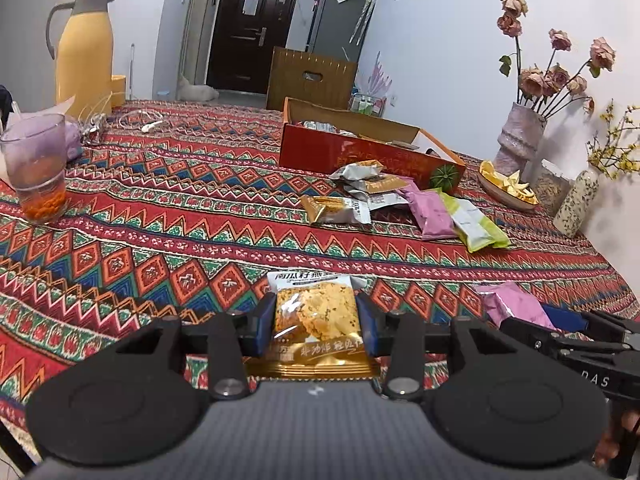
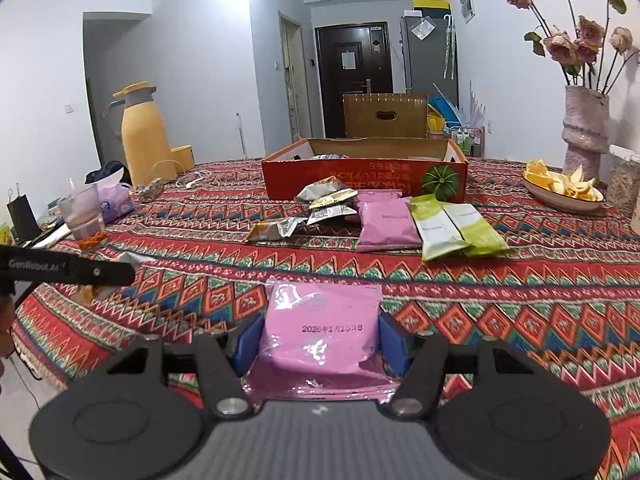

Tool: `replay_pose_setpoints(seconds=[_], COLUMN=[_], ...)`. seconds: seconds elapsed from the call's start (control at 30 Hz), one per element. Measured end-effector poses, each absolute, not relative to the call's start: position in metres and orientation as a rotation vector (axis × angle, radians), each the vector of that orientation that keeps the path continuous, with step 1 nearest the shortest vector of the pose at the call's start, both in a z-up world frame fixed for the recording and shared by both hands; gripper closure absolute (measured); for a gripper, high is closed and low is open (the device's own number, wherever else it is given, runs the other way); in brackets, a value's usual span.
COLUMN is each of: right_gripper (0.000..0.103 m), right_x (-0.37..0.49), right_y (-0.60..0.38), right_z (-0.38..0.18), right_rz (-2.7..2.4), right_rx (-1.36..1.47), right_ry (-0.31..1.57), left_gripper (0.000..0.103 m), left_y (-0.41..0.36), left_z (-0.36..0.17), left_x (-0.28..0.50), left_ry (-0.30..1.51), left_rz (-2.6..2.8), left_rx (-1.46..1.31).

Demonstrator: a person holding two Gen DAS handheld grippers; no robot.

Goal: Organize snacks
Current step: 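Carry both packets into the box and open both tools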

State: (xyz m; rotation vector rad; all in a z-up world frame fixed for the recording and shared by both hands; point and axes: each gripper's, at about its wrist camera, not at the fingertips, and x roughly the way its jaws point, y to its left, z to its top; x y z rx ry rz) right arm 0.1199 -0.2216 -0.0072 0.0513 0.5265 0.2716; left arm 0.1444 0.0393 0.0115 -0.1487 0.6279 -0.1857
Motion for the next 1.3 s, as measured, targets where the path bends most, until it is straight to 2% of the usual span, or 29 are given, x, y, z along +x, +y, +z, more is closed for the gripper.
replay_pose_setpoints(seconds=[0.27,0.6,0.77,1.0,1.13,1.3], right_gripper=[0.042,0.042,0.042,0.042,0.042,0.042], right_x=[0.103,0.127,0.167,0.259,0.338,0.444], right_y=[-0.23,-0.236,-0.245,-0.269,-0.275,-0.273], right_z=[-0.007,-0.003,0.015,0.078,0.095,0.079], right_rz=[0.264,0.284,0.289,0.401,0.381,0.322], right_rx=[0.077,0.068,0.016,0.011,-0.046,-0.094], right_ry=[0.495,0.503,0.466,0.404,0.416,0.505], left_gripper=[0.06,0.06,0.06,0.06,0.059,0.059], left_y=[0.028,0.014,0.003,-0.026,-0.042,-0.07], left_z=[0.019,0.035,0.066,0.093,0.086,0.061], left_x=[0.137,0.178,0.239,0.344,0.417,0.516], left_ry=[0.608,0.615,0.571,0.507,0.486,0.556], left_rz=[-0.187,-0.236,-0.268,-0.276,-0.303,-0.272], left_rx=[-0.124,-0.097,-0.119,-0.101,-0.119,-0.071])
